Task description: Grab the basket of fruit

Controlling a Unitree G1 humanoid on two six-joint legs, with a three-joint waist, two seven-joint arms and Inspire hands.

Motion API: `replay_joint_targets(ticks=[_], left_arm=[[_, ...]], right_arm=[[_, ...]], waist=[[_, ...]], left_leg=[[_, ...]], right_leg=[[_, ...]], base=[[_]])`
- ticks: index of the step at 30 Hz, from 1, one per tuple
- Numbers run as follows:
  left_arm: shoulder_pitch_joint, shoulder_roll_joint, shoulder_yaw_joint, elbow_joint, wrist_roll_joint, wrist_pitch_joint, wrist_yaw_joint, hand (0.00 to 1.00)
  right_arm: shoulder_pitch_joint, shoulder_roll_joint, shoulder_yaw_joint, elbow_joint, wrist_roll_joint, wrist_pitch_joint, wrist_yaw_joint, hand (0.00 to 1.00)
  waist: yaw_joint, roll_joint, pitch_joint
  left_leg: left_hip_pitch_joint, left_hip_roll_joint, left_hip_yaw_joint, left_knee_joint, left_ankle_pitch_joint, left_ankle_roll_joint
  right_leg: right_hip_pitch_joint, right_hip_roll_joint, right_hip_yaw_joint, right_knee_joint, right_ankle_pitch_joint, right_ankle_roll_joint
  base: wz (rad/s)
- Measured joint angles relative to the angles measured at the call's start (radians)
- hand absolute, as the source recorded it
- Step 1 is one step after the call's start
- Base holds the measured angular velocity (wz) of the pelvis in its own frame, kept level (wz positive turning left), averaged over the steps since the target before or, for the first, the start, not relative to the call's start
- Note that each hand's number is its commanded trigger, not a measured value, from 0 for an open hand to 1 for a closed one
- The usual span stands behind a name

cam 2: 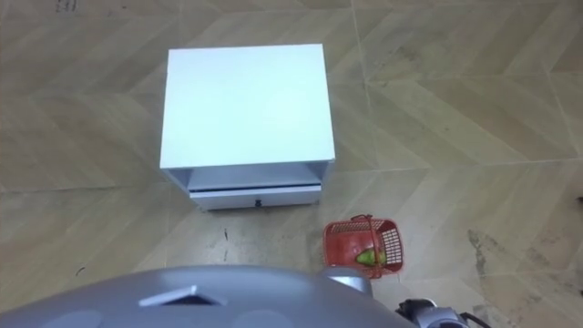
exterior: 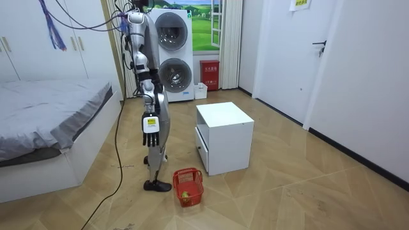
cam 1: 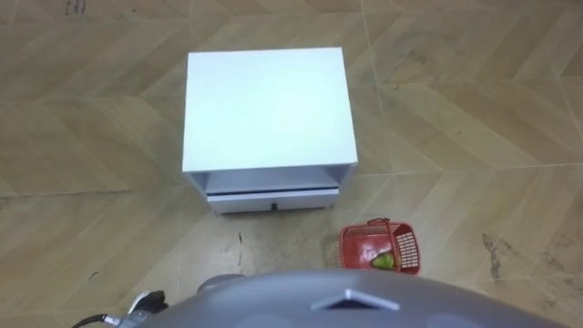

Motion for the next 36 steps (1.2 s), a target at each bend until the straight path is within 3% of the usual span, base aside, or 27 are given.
replay_joint_targets(ticks=[7,12,16,19,21,22,23,24,25,27,28,29,30,31,32,33,34,35,36], left_arm=[[-0.007,-0.002,0.000,0.002,0.001,-0.007,0.002,0.00],[-0.027,-0.002,0.001,0.003,0.002,-0.011,-0.002,0.00],[-0.050,0.003,-0.001,0.007,-0.001,-0.014,-0.003,0.00],[-0.057,0.013,0.005,0.012,0.001,-0.019,-0.002,0.00],[-0.059,0.017,0.006,0.027,0.000,-0.038,0.000,0.00],[-0.062,0.018,0.010,0.040,0.000,-0.048,0.002,0.00],[-0.073,0.022,0.028,0.053,0.000,-0.061,0.006,0.00],[-0.080,0.026,0.039,0.056,0.002,-0.068,0.007,0.00],[-0.088,0.039,0.044,0.055,0.004,-0.086,0.009,0.00],[-0.103,0.063,0.043,0.043,-0.003,-0.096,0.015,0.00],[-0.106,0.065,0.043,0.046,-0.004,-0.095,0.019,0.00],[-0.111,0.068,0.043,0.051,-0.021,-0.089,0.023,0.00],[-0.114,0.068,0.044,0.054,-0.024,-0.086,0.025,0.00],[-0.125,0.070,0.047,0.056,-0.036,-0.077,0.030,0.00],[-0.148,0.076,0.049,0.063,-0.048,-0.072,0.040,0.00],[-0.164,0.080,0.047,0.071,-0.066,-0.072,0.049,0.00],[-0.195,0.084,0.039,0.099,-0.098,-0.074,0.060,0.00],[-0.221,0.085,0.016,0.121,-0.139,-0.084,0.068,0.00],[-0.235,0.086,-0.001,0.127,-0.159,-0.091,0.072,0.00]], right_arm=[[0.001,0.000,-0.002,-0.004,-0.001,-0.001,-0.004,0.00],[-0.002,-0.002,-0.004,-0.042,-0.002,-0.001,-0.016,0.00],[-0.012,-0.002,-0.003,-0.066,0.007,-0.003,-0.028,0.00],[-0.026,-0.006,-0.004,-0.084,0.012,-0.013,-0.030,0.00],[-0.045,-0.013,-0.003,-0.093,0.013,-0.025,-0.038,0.00],[-0.050,-0.019,-0.004,-0.106,0.013,-0.025,-0.044,0.00],[-0.052,-0.019,-0.007,-0.126,0.012,-0.025,-0.054,0.00],[-0.050,-0.017,-0.012,-0.128,0.019,-0.027,-0.059,0.00],[-0.045,-0.017,-0.015,-0.129,0.040,-0.027,-0.064,0.00],[-0.103,-0.023,-0.019,-0.128,0.108,-0.040,-0.099,0.00],[-0.125,-0.026,-0.020,-0.127,0.141,-0.052,-0.112,0.00],[-0.171,-0.028,-0.014,-0.123,0.196,-0.088,-0.134,0.00],[-0.202,-0.028,-0.011,-0.120,0.215,-0.108,-0.144,0.00],[-0.268,-0.021,-0.005,-0.116,0.235,-0.147,-0.156,0.00],[-0.326,-0.006,0.000,-0.117,0.242,-0.184,-0.163,0.00],[-0.357,0.004,0.001,-0.118,0.249,-0.198,-0.169,0.00],[-0.398,0.018,0.011,-0.120,0.271,-0.214,-0.179,0.00],[-0.407,0.022,0.029,-0.123,0.310,-0.224,-0.189,0.00],[-0.408,0.020,0.032,-0.121,0.332,-0.224,-0.193,0.00]], waist=[[-0.003,0.000,0.0013],[-0.003,0.006,0.0041],[-0.002,0.009,0.0082],[-0.001,0.005,0.0061],[0.002,0.011,0.0083],[-0.003,0.018,0.0087],[-0.005,0.032,0.0105],[-0.010,0.028,0.0124],[-0.005,0.011,0.0105],[0.034,-0.032,0.0118],[0.041,-0.042,0.0084],[0.053,-0.056,0.0010],[0.055,-0.065,-0.0047],[0.054,-0.064,-0.0010],[0.055,-0.061,0.0073],[0.055,-0.059,0.0154],[0.055,-0.052,0.0261],[0.056,-0.048,0.0282],[0.055,-0.059,0.0243]], left_leg=[[-0.001,0.000,-0.005,0.005,0.000,0.000],[-0.016,-0.013,-0.006,0.024,-0.008,0.012],[-0.061,-0.042,0.003,0.069,-0.017,0.039],[-0.134,-0.061,0.032,0.146,-0.030,0.061],[-0.172,-0.073,0.049,0.165,-0.031,0.073],[-0.197,-0.072,0.076,0.168,-0.028,0.091],[-0.236,-0.052,0.120,0.193,-0.034,0.110],[-0.257,-0.051,0.131,0.214,-0.038,0.116],[-0.286,-0.057,0.163,0.246,-0.047,0.132],[-0.374,-0.074,0.186,0.327,-0.066,0.155],[-0.406,-0.073,0.191,0.354,-0.070,0.160],[-0.471,-0.069,0.191,0.415,-0.077,0.172],[-0.513,-0.063,0.191,0.455,-0.080,0.177],[-0.606,-0.040,0.182,0.554,-0.090,0.188],[-0.699,-0.016,0.150,0.667,-0.102,0.185],[-0.745,-0.005,0.127,0.730,-0.104,0.181],[-0.826,-0.007,0.071,0.853,-0.108,0.175],[-0.891,-0.034,0.024,0.931,-0.129,0.148],[-0.911,-0.051,0.010,0.957,-0.148,0.134]], right_leg=[[-0.002,-0.004,-0.007,0.018,-0.002,-0.002],[-0.043,-0.030,-0.005,0.097,-0.013,0.002],[-0.116,-0.068,0.011,0.177,-0.013,0.002],[-0.177,-0.093,0.029,0.191,-0.005,0.009],[-0.217,-0.104,0.056,0.187,0.018,0.015],[-0.237,-0.105,0.068,0.169,0.043,0.018],[-0.280,-0.112,0.065,0.247,0.025,-0.010],[-0.307,-0.122,0.063,0.342,-0.008,-0.031],[-0.342,-0.138,0.068,0.548,-0.056,-0.045],[-0.377,-0.124,0.105,0.883,-0.068,-0.060],[-0.374,-0.115,0.103,0.927,-0.063,-0.065],[-0.344,-0.100,0.089,0.946,-0.046,-0.086],[-0.323,-0.102,0.075,0.935,-0.040,-0.092],[-0.279,-0.110,0.048,0.881,-0.040,-0.090],[-0.256,-0.105,0.023,0.829,-0.158,-0.033],[-0.255,-0.099,0.004,0.831,-0.219,-0.035],[-0.268,-0.089,-0.013,0.870,-0.304,-0.044],[-0.306,-0.091,-0.003,0.961,-0.361,-0.046],[-0.336,-0.102,0.007,1.018,-0.385,-0.046]], base=[[0.02],[0.01],[-0.04],[-0.23],[-0.33],[-0.16],[0.05],[0.51],[0.79],[0.56],[0.11],[0.04],[0.03],[-0.04],[-0.10],[-0.14],[0.00],[0.14],[0.49]])
